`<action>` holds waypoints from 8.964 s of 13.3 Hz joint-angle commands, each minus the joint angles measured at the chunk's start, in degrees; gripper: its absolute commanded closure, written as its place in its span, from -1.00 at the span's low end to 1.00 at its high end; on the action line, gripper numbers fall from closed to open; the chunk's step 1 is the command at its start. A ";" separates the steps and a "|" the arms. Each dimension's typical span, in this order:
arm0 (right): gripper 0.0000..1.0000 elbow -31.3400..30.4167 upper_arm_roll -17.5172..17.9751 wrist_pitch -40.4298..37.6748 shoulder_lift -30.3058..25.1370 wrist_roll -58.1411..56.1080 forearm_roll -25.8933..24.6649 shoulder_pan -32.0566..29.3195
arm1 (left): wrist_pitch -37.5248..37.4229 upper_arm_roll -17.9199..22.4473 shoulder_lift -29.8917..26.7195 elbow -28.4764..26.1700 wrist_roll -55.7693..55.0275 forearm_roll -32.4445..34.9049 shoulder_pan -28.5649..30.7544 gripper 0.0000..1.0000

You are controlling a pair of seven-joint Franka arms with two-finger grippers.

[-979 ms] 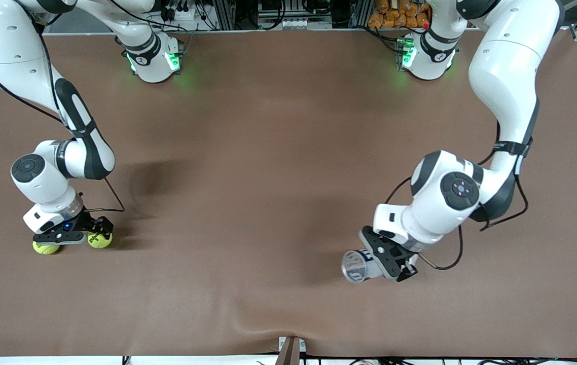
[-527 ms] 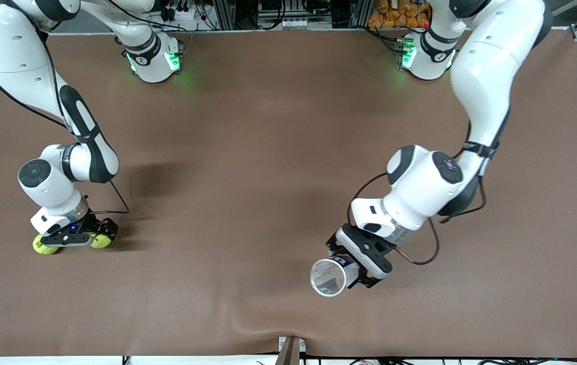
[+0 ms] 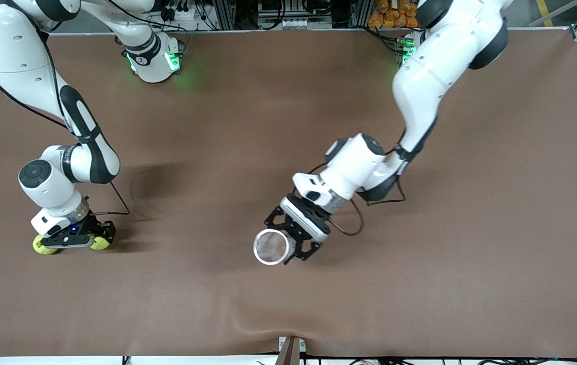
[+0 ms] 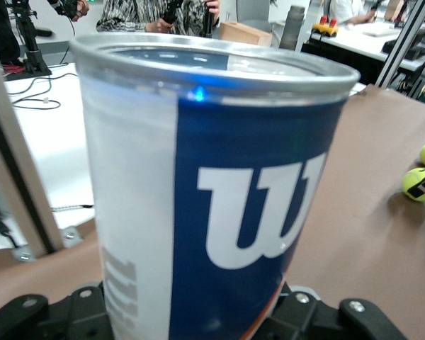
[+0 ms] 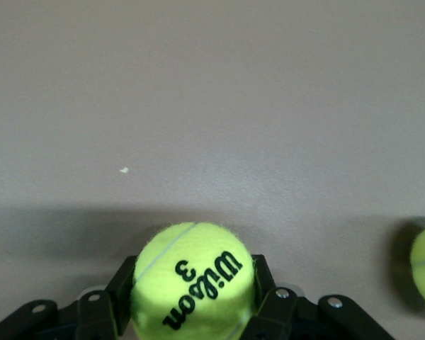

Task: Insert tennis ball vertically with right arm
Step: 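Lift the can with the left gripper toward the table middle, opening up, then carry the Wilson ball with the right gripper over the can opening, then lower the ball into the can and open the right gripper, then move the right gripper back to the Roland Garros ball, then lower and grasp the Roland Garros ball with the right gripper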

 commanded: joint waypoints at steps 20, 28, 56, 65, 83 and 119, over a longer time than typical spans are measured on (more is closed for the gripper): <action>1.00 5.61 7.47 -59.72 -38.09 6.81 10.20 7.88 | 13.90 18.95 7.17 2.61 -2.46 -27.61 -27.86 -0.48; 1.00 5.17 12.39 -56.39 -37.66 13.14 10.20 8.49 | 13.90 18.95 8.49 2.52 -2.55 -28.32 -28.39 -0.53; 1.00 20.29 10.65 -32.40 -12.78 50.61 -2.97 28.18 | 13.90 18.95 9.90 2.70 -2.82 -28.94 -28.83 -0.55; 1.00 19.07 10.64 -29.93 -10.85 49.98 -3.77 29.06 | 13.90 18.95 9.81 3.23 -2.82 -29.02 -28.83 -0.55; -1.00 17.48 10.81 -34.04 -13.38 49.63 -2.63 26.35 | 13.90 19.04 9.72 3.32 -2.99 -29.02 -28.83 -0.59; -1.00 8.42 9.24 -12.73 -2.69 -23.84 -5.44 -22.27 | 13.90 19.04 9.81 3.40 -2.99 -29.02 -28.92 -0.58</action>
